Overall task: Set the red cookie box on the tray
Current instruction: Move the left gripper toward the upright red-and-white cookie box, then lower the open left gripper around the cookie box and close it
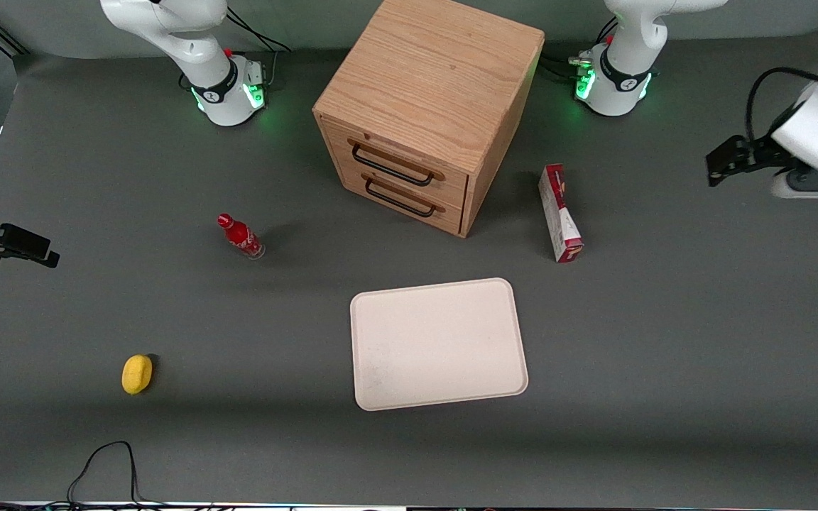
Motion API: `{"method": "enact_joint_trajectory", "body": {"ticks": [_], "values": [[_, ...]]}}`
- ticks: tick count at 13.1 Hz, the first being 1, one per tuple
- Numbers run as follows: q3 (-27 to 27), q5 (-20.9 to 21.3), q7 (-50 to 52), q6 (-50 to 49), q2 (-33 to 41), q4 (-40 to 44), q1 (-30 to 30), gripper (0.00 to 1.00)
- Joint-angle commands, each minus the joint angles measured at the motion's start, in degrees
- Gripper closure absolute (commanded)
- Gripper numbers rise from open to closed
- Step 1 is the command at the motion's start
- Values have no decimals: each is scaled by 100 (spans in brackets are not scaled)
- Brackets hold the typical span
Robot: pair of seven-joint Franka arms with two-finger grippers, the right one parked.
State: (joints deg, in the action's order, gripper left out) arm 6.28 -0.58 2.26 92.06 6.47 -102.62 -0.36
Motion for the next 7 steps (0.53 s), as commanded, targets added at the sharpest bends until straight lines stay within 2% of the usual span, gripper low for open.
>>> {"method": "enact_joint_trajectory", "body": {"ticks": [1, 3, 5, 7], "values": [[434, -258, 842, 372, 47, -704, 80, 0], [1057, -197, 1711, 1090, 91, -1598, 71, 0], [1716, -57, 2574, 2240, 196, -2627, 63, 0], [2034, -56, 3016, 3068, 153, -3296, 71, 0]]}}
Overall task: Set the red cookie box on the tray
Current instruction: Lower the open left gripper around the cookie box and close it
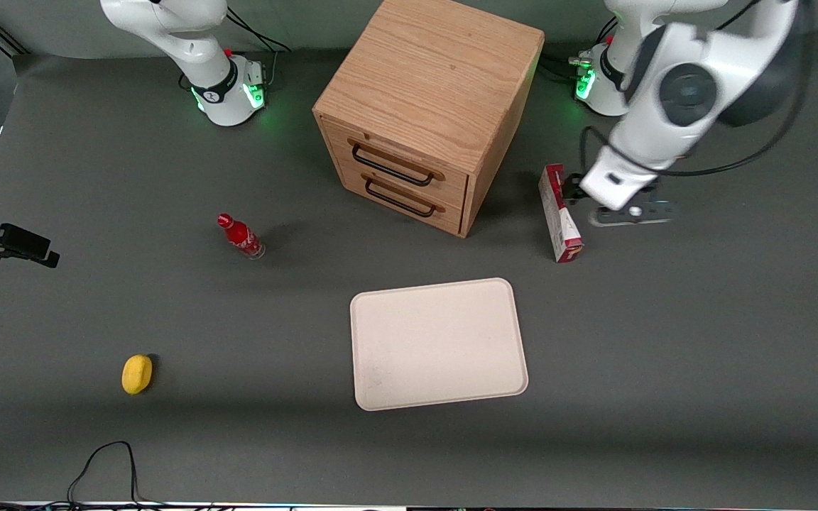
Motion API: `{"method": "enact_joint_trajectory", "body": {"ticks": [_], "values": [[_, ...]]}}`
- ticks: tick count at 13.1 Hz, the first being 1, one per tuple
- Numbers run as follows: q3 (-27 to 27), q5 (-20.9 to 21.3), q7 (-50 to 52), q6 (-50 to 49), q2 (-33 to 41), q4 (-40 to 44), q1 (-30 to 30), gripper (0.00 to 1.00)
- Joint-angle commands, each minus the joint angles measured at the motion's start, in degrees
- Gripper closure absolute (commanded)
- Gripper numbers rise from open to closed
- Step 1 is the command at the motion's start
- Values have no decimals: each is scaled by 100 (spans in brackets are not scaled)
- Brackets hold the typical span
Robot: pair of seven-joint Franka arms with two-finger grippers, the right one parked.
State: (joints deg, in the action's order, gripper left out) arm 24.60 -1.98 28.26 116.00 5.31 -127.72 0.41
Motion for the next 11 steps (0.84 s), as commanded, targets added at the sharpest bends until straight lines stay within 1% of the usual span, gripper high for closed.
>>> {"method": "enact_joint_trajectory", "body": {"ticks": [1, 2, 4, 6, 9, 10, 11], "values": [[282, 84, 478, 1148, 268, -1173, -6, 0], [300, 84, 505, 1597, 251, -1525, 3, 0], [370, 84, 514, 2179, 102, -1905, 21, 0], [370, 84, 575, 2662, -134, -2107, 64, 0], [362, 110, 1022, 3270, -627, -2196, 284, 0], [362, 145, 1032, 3271, -663, -2196, 284, 2], [362, 259, 1024, 3254, -663, -2196, 284, 21]]}}
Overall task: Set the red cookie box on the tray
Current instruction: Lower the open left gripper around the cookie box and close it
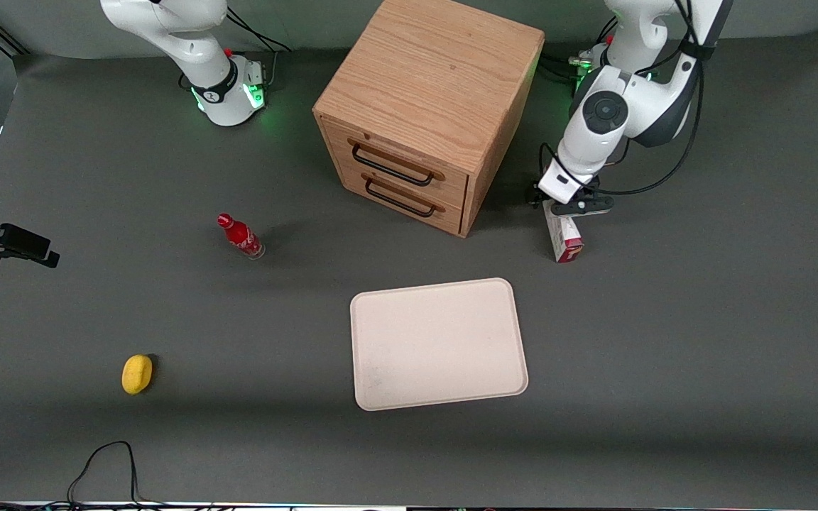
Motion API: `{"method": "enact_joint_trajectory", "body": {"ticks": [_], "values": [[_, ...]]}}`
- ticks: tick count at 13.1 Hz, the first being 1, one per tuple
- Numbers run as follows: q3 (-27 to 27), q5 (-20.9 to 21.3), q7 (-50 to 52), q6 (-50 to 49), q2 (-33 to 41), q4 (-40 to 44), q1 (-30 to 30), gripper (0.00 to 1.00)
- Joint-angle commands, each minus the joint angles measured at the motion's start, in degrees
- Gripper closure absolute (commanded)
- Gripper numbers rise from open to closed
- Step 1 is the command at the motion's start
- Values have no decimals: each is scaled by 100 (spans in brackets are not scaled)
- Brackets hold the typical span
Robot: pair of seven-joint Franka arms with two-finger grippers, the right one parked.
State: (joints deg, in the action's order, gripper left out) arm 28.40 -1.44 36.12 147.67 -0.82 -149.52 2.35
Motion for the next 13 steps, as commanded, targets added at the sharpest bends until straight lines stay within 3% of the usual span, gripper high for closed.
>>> {"method": "enact_joint_trajectory", "body": {"ticks": [1, 2, 3, 7, 9, 13], "values": [[-18, 301, 246, 69, -76, -16, 91, 51], [-27, 389, 238, 69, -120, -16, 91, 83], [-71, 503, 238, 26, -147, -7, 91, 100], [-255, 925, 185, -132, -165, 10, 82, 100], [-334, 944, 115, -456, -60, 115, 56, 100], [-492, 944, -236, -1501, 108, 1132, 20, 100]]}}
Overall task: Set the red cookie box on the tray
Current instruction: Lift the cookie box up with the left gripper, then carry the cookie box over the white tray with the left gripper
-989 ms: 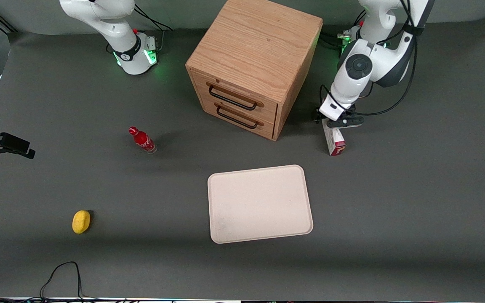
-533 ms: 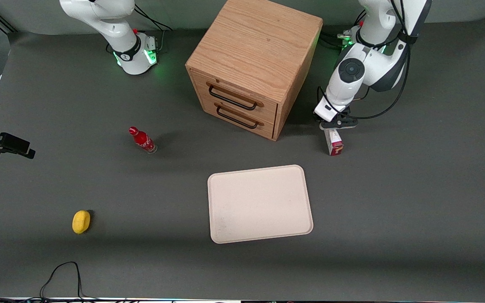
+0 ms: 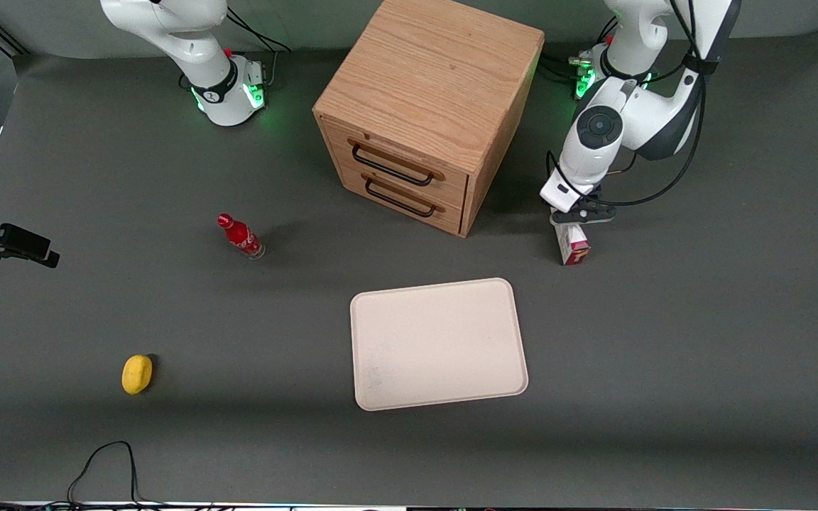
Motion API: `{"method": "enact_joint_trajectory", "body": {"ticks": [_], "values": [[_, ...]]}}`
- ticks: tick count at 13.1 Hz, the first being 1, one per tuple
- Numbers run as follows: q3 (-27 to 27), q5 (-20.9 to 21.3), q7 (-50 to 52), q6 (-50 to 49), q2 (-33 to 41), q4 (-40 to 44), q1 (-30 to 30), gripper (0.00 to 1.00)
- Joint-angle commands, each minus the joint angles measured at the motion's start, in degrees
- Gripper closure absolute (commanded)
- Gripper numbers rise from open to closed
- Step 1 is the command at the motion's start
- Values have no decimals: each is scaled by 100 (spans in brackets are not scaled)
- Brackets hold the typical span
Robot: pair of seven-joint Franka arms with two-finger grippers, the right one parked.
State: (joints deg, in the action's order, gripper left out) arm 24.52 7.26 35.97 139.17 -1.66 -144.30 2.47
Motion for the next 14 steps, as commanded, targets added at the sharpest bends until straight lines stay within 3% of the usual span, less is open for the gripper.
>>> {"method": "enact_joint_trajectory", "body": {"ticks": [1, 4, 6, 10, 14], "values": [[-209, 74, -396, -898, 183, 987, 8, 100], [-719, 21, -1124, -1487, 78, 2226, 26, 100], [-957, -67, -1451, -2442, -228, 3507, 104, 100], [-984, -286, -1373, -4308, -1396, 6347, 473, 100], [-984, -463, -786, -4652, -2651, 8017, 947, 100]]}}
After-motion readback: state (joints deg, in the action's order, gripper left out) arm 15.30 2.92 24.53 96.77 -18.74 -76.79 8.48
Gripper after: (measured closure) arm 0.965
